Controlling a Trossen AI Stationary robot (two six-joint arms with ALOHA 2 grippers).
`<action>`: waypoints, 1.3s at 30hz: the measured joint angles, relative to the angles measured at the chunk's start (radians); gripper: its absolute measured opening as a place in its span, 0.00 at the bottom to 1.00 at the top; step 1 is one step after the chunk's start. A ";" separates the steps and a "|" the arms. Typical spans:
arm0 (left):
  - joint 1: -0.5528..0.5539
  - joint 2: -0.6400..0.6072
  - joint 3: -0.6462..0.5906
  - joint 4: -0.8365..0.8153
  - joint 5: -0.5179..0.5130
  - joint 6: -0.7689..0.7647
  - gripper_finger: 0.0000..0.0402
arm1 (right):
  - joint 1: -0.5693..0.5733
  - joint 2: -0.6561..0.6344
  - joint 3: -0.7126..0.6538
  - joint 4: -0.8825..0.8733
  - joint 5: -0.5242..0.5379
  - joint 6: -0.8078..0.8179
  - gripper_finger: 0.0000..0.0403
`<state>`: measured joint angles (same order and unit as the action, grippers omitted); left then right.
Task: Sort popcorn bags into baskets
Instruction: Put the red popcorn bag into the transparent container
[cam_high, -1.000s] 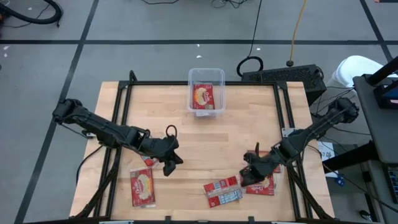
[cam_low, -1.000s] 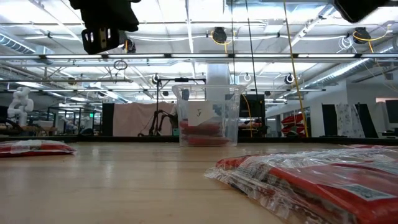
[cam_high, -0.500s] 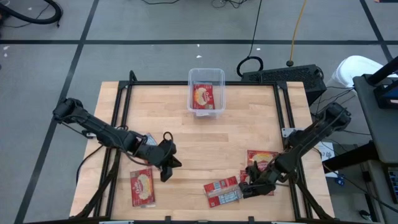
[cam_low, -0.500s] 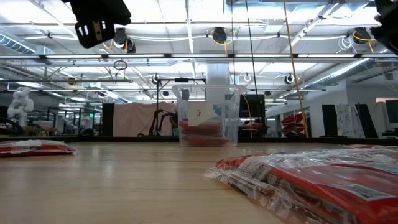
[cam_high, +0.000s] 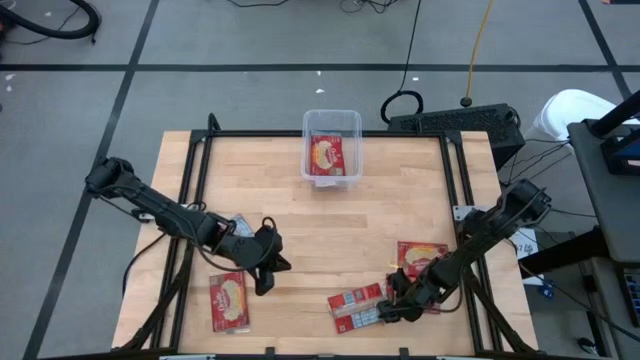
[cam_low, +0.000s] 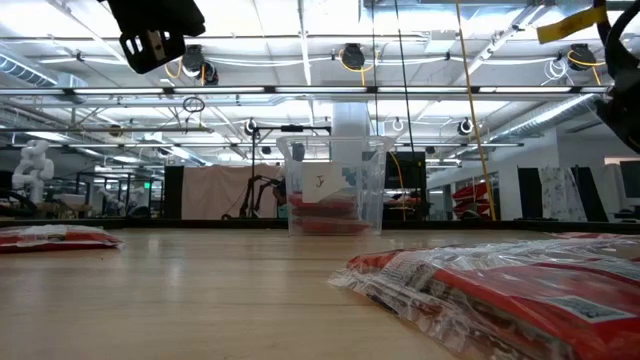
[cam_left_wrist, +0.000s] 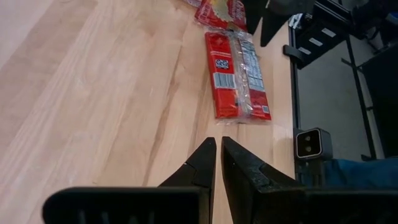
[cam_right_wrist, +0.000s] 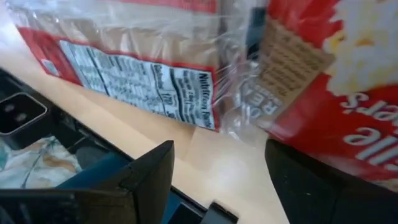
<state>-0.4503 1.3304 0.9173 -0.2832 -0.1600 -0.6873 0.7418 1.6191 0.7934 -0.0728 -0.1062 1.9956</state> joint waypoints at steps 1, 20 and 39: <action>0.000 0.000 0.000 0.000 0.000 -0.002 0.08 | 0.000 0.008 0.000 0.008 -0.001 -0.006 0.61; 0.001 0.000 0.000 -0.006 -0.025 0.057 0.08 | -0.044 0.045 -0.001 0.100 0.176 -0.107 0.34; 0.047 0.000 0.000 -0.015 -0.060 0.051 0.08 | -0.196 0.045 -0.002 0.206 0.215 -0.303 0.00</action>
<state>-0.4034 1.3304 0.9173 -0.2978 -0.2204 -0.6358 0.5462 1.6640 0.7918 0.1329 0.1085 1.6923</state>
